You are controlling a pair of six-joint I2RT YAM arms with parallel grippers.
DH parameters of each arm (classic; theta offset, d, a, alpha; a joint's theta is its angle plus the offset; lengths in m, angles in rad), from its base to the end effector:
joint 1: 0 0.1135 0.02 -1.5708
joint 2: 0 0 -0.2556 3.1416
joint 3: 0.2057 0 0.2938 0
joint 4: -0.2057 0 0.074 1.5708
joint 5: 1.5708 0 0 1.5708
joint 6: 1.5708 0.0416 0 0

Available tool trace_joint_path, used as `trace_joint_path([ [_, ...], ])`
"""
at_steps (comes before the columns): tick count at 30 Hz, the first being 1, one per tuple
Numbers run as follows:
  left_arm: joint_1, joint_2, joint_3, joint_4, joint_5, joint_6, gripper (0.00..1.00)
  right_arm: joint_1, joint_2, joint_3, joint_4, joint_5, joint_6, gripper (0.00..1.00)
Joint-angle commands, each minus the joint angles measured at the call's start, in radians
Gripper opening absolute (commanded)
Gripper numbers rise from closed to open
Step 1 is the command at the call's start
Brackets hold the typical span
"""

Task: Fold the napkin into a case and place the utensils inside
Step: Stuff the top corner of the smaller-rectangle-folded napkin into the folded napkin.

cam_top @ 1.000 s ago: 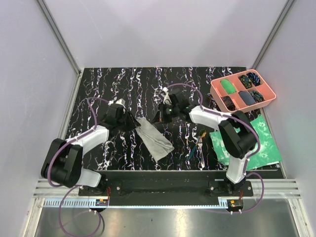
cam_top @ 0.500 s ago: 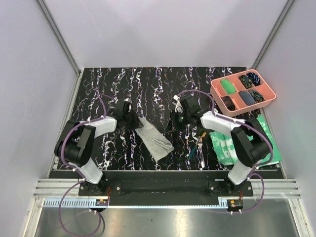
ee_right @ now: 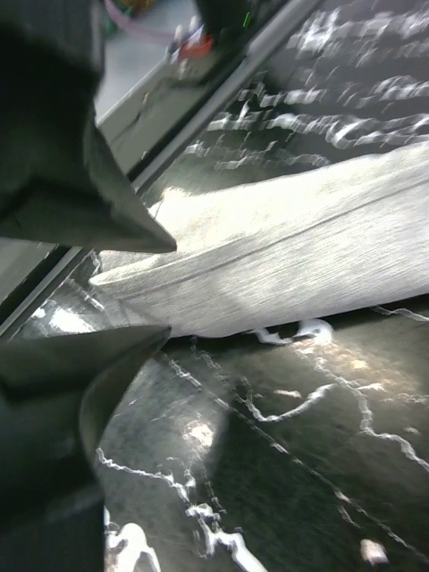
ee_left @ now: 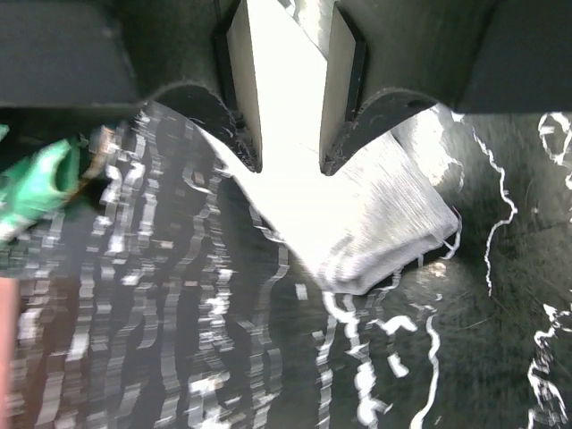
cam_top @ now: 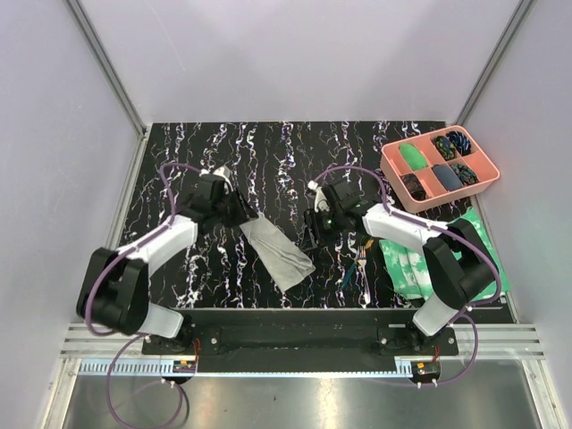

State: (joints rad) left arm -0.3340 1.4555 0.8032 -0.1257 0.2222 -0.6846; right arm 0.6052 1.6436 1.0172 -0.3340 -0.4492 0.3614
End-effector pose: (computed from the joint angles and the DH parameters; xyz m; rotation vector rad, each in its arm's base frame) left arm 0.3156 -0.1192 0.1601 -0.3148 2.4341 -0.7391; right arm 0.2946 0.2257 0.1571 -0.5126 2.6126 0.9260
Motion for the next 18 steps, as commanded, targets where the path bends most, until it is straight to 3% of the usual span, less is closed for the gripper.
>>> trace_joint_path([
  [1,-0.002,-0.177,-0.022,-0.077,0.011,0.014,0.34,0.103,-0.034,0.073,-0.124,0.124,-0.12,0.56],
  [5,-0.025,-0.291,-0.175,-0.066,0.045,-0.055,0.29,0.179,-0.031,0.121,-0.213,0.254,-0.196,0.67],
  [9,-0.108,-0.389,-0.336,0.03,0.074,-0.165,0.24,0.211,-0.036,0.153,-0.246,0.287,-0.249,0.75],
  [13,-0.224,-0.435,-0.4,0.122,0.04,-0.288,0.21,0.249,0.001,0.184,-0.289,0.294,-0.315,0.8],
  [18,-0.273,-0.42,-0.408,0.192,0.011,-0.336,0.19,0.283,0.061,0.208,-0.318,0.316,-0.357,0.84],
])
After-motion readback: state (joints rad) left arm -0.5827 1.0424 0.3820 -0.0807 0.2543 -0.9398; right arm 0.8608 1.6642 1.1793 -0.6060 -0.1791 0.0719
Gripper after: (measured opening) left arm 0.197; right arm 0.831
